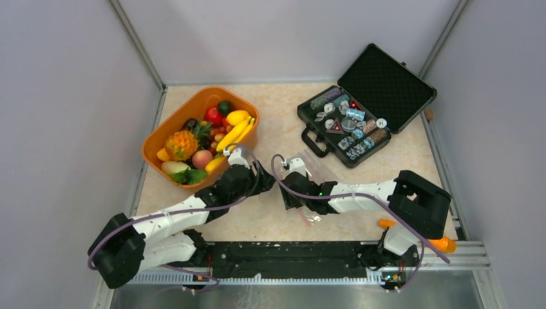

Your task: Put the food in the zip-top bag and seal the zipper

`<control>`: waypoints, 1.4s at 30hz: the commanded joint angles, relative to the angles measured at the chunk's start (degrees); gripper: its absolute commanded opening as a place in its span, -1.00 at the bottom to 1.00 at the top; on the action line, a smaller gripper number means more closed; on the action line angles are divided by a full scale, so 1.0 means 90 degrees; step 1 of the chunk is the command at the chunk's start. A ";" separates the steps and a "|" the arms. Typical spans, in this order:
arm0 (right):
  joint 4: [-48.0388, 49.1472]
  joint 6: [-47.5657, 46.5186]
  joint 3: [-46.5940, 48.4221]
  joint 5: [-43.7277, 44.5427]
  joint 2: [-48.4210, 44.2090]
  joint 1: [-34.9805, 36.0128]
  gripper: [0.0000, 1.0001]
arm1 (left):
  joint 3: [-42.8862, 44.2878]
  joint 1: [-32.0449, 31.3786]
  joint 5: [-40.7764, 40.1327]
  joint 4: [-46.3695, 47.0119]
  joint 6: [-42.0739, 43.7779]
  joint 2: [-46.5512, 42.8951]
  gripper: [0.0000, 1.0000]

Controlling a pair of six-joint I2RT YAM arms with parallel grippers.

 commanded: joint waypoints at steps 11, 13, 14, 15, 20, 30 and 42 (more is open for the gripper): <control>-0.0147 0.0056 0.0038 0.0369 0.0296 0.0045 -0.48 | -0.0280 -0.0024 -0.0664 -0.0398 0.0098 -0.0781 0.47; -0.0056 0.0085 -0.0022 0.0345 0.0209 0.0037 -0.56 | -0.0262 -0.0022 -0.0525 -0.0273 0.0192 -0.0705 0.48; -0.0004 0.0096 -0.0047 0.0307 0.0162 0.0033 -0.62 | -0.0250 -0.0020 -0.0456 -0.0217 0.0237 -0.0662 0.48; 0.0070 0.0101 -0.0076 0.0240 0.0112 0.0020 -0.69 | -0.0240 -0.0021 -0.0361 -0.0130 0.0277 -0.0610 0.50; 0.0626 0.0231 -0.0339 -0.0260 -0.0183 -0.0219 -0.93 | -0.0158 -0.0027 -0.0021 0.0113 0.0364 -0.0298 0.50; 0.1574 0.0469 -0.0991 -0.1342 -0.1000 -0.0769 -1.00 | -0.0127 -0.0026 0.0396 0.0417 0.0458 0.0033 0.51; 0.2546 0.0854 -0.1451 -0.2453 -0.1187 -0.1295 -1.00 | -0.0073 -0.0023 0.1265 0.1292 0.0375 0.0839 0.49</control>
